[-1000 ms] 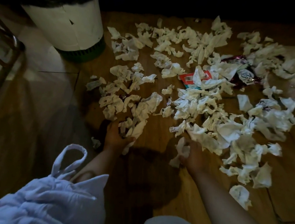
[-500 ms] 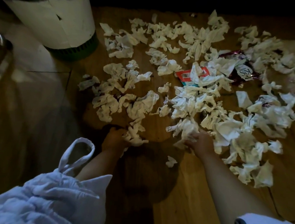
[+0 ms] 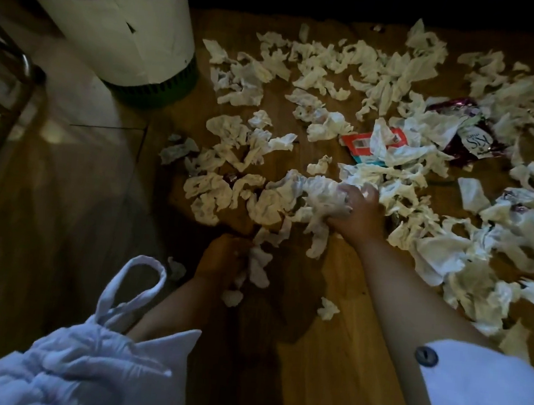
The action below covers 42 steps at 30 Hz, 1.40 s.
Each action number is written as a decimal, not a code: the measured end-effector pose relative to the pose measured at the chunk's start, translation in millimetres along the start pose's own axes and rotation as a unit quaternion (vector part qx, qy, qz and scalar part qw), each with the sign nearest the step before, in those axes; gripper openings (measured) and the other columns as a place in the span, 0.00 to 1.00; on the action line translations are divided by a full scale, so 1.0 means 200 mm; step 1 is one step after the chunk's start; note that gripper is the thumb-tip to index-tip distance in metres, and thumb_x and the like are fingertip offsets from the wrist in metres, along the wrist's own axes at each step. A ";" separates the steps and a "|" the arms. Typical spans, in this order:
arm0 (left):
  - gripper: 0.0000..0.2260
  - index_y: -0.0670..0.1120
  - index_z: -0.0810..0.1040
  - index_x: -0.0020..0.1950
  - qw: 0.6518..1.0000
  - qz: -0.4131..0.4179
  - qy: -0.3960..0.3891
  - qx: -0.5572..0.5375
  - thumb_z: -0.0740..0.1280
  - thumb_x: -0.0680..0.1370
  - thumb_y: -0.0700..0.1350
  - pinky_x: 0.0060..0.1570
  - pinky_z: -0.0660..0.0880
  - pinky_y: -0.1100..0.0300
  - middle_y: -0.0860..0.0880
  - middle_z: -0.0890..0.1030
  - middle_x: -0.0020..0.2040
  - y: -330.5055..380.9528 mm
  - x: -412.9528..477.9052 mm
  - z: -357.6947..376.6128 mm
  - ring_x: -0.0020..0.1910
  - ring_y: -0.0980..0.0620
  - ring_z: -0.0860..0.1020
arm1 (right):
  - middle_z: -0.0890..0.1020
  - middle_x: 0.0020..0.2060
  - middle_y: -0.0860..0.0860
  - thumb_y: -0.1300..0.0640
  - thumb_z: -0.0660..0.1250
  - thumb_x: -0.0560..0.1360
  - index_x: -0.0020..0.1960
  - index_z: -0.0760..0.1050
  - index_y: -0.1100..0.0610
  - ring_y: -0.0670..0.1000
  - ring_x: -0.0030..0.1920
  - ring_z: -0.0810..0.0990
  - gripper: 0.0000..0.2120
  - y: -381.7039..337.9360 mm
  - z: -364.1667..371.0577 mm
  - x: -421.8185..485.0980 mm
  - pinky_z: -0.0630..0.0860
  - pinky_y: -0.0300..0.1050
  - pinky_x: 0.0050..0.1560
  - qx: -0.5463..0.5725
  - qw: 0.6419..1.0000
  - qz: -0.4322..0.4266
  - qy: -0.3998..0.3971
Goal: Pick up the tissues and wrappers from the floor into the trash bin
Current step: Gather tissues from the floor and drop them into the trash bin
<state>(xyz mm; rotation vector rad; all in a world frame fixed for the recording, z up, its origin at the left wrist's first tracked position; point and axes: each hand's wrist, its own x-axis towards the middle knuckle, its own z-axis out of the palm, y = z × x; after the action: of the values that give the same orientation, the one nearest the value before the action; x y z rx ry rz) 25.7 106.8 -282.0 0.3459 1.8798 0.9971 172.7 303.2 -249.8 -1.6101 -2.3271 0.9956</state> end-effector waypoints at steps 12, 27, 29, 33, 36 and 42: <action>0.21 0.38 0.75 0.63 0.978 0.008 0.150 0.142 0.72 0.72 0.38 0.62 0.70 0.56 0.38 0.76 0.64 0.18 0.25 -0.33 0.65 0.40 0.73 | 0.76 0.59 0.56 0.61 0.68 0.72 0.58 0.77 0.57 0.55 0.55 0.77 0.15 -0.15 0.13 0.00 0.70 0.42 0.47 -0.042 0.994 -0.029 -0.093; 0.15 0.35 0.79 0.57 0.987 0.022 0.117 0.108 0.72 0.72 0.37 0.55 0.71 0.56 0.35 0.78 0.58 0.14 0.20 -0.44 0.59 0.36 0.75 | 0.75 0.62 0.54 0.47 0.69 0.71 0.56 0.74 0.51 0.56 0.62 0.74 0.16 -0.26 0.12 -0.02 0.73 0.52 0.59 0.204 0.913 0.189 -0.298; 0.14 0.34 0.79 0.56 0.985 0.032 0.124 0.112 0.71 0.72 0.37 0.53 0.71 0.57 0.33 0.79 0.57 0.14 0.19 -0.45 0.58 0.35 0.76 | 0.71 0.68 0.52 0.32 0.70 0.61 0.67 0.69 0.48 0.56 0.66 0.71 0.38 -0.30 0.16 0.00 0.71 0.56 0.65 0.199 0.923 0.194 -0.266; 0.14 0.35 0.78 0.59 0.989 0.019 0.123 0.083 0.69 0.74 0.36 0.56 0.71 0.55 0.35 0.77 0.60 0.14 0.18 -0.45 0.61 0.37 0.75 | 0.63 0.73 0.57 0.32 0.69 0.63 0.73 0.61 0.53 0.60 0.71 0.64 0.46 -0.35 0.29 -0.02 0.66 0.57 0.69 0.051 0.976 0.151 -0.150; 0.15 0.38 0.77 0.62 0.990 -0.001 0.114 0.080 0.68 0.75 0.38 0.60 0.71 0.53 0.37 0.75 0.63 0.14 0.19 -0.44 0.63 0.39 0.73 | 0.67 0.70 0.59 0.41 0.70 0.69 0.70 0.66 0.55 0.61 0.68 0.68 0.35 -0.36 0.34 -0.07 0.68 0.54 0.67 0.070 0.984 0.139 -0.091; 0.19 0.40 0.75 0.65 0.994 -0.042 0.102 0.006 0.69 0.74 0.40 0.63 0.72 0.51 0.41 0.75 0.64 0.24 0.06 -0.46 0.64 0.41 0.73 | 0.73 0.66 0.58 0.50 0.69 0.73 0.70 0.65 0.59 0.60 0.64 0.73 0.29 -0.48 0.24 -0.18 0.70 0.50 0.62 0.154 0.973 0.156 -0.068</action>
<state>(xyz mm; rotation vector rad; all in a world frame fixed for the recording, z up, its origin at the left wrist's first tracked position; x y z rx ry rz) -66.2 99.3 -232.8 0.1741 2.0662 0.9956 91.7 231.1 -221.3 -1.8568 -1.9006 1.4919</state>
